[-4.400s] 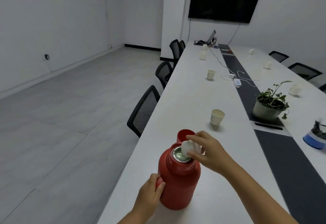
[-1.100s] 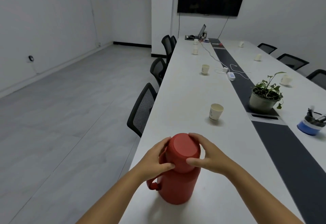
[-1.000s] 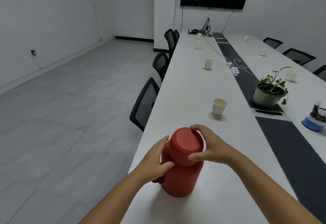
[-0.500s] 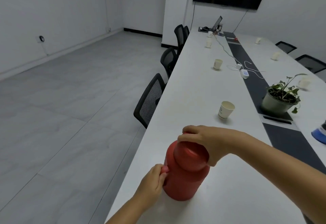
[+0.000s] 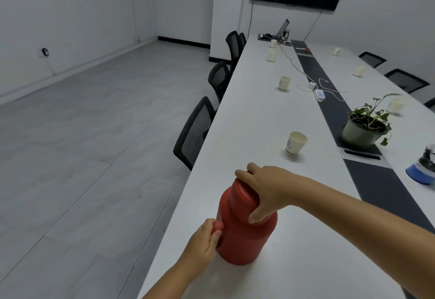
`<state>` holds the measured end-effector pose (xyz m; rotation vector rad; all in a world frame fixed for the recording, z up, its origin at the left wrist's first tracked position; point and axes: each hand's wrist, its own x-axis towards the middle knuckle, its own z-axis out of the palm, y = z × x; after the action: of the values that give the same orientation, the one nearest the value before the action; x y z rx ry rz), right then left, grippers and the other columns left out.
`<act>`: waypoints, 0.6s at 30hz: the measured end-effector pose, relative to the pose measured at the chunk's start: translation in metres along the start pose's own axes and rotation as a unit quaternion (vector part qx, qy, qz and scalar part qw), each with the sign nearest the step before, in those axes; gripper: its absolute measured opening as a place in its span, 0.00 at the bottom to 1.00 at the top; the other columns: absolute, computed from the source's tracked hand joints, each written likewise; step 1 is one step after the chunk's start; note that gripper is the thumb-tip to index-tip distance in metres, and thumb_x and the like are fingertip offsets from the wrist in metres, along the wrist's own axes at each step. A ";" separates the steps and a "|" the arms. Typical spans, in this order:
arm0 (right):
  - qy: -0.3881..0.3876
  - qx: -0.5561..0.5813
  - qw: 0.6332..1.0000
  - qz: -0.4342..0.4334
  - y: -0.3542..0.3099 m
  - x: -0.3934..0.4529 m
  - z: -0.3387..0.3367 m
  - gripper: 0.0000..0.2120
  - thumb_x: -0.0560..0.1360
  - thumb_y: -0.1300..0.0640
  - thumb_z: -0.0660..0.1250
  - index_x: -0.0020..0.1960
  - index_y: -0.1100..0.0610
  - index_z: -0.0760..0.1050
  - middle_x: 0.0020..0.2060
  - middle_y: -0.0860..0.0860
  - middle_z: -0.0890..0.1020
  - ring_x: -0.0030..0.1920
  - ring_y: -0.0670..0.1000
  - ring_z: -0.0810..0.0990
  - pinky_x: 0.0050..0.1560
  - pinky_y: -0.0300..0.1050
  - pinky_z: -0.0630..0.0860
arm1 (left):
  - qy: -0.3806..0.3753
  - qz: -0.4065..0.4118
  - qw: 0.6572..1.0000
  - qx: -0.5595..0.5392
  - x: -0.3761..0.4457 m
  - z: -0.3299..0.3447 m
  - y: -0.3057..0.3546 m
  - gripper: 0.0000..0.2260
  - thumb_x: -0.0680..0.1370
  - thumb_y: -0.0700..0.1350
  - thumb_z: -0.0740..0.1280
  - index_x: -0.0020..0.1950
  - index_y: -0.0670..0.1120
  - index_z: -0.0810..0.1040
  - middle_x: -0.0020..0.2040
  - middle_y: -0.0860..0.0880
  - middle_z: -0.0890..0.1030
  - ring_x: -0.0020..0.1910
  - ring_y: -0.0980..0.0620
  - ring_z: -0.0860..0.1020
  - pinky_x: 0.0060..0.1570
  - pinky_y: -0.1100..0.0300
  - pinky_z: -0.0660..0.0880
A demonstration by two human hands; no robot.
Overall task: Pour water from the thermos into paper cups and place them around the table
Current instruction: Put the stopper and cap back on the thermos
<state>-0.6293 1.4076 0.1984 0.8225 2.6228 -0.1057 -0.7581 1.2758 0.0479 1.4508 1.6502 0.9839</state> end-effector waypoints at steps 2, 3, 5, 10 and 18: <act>-0.016 -0.008 0.999 -0.029 0.005 -0.004 -0.003 0.44 0.60 0.42 0.73 0.68 0.47 0.52 0.62 0.52 0.65 0.47 0.54 0.68 0.43 0.45 0.68 | -0.016 0.001 1.000 -0.010 -0.002 0.001 0.002 0.09 0.80 0.39 0.55 0.46 0.55 0.65 0.43 0.52 0.73 0.44 0.52 0.74 0.52 0.52 0.74; -0.027 -0.016 0.998 -0.048 0.006 -0.004 -0.006 0.44 0.60 0.44 0.74 0.69 0.46 0.52 0.63 0.51 0.63 0.50 0.55 0.69 0.45 0.45 0.68 | -0.016 0.003 1.000 -0.014 -0.002 0.001 0.003 0.09 0.80 0.39 0.55 0.46 0.54 0.66 0.42 0.51 0.73 0.44 0.51 0.74 0.53 0.50 0.74; -0.046 -0.034 0.994 -0.088 0.009 -0.006 -0.012 0.44 0.60 0.50 0.75 0.69 0.45 0.53 0.66 0.49 0.60 0.57 0.56 0.68 0.50 0.48 0.71 | -0.021 0.005 1.000 -0.019 -0.003 -0.001 0.004 0.09 0.80 0.39 0.55 0.46 0.54 0.67 0.42 0.50 0.73 0.44 0.48 0.74 0.53 0.48 0.73; -0.075 -0.069 0.985 -0.140 0.013 -0.005 -0.017 0.44 0.61 0.63 0.73 0.70 0.45 0.55 0.72 0.47 0.54 0.70 0.54 0.54 0.61 0.57 0.70 | -0.036 0.010 0.999 -0.035 -0.003 -0.005 0.003 0.09 0.80 0.39 0.55 0.47 0.53 0.68 0.40 0.52 0.72 0.39 0.54 0.71 0.54 0.48 0.74; -0.011 -0.028 1.000 0.007 0.000 -0.007 -0.004 0.47 0.60 0.40 0.74 0.69 0.51 0.51 0.60 0.58 0.66 0.46 0.56 0.70 0.42 0.47 0.69 | 0.022 -0.002 0.999 -0.026 -0.005 0.003 0.008 0.11 0.80 0.39 0.56 0.45 0.55 0.68 0.41 0.48 0.75 0.43 0.45 0.75 0.50 0.48 0.74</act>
<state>-0.6249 1.4047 0.2050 0.8157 2.5860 -0.0366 -0.7517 1.2714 0.0537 1.4007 1.6451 1.0562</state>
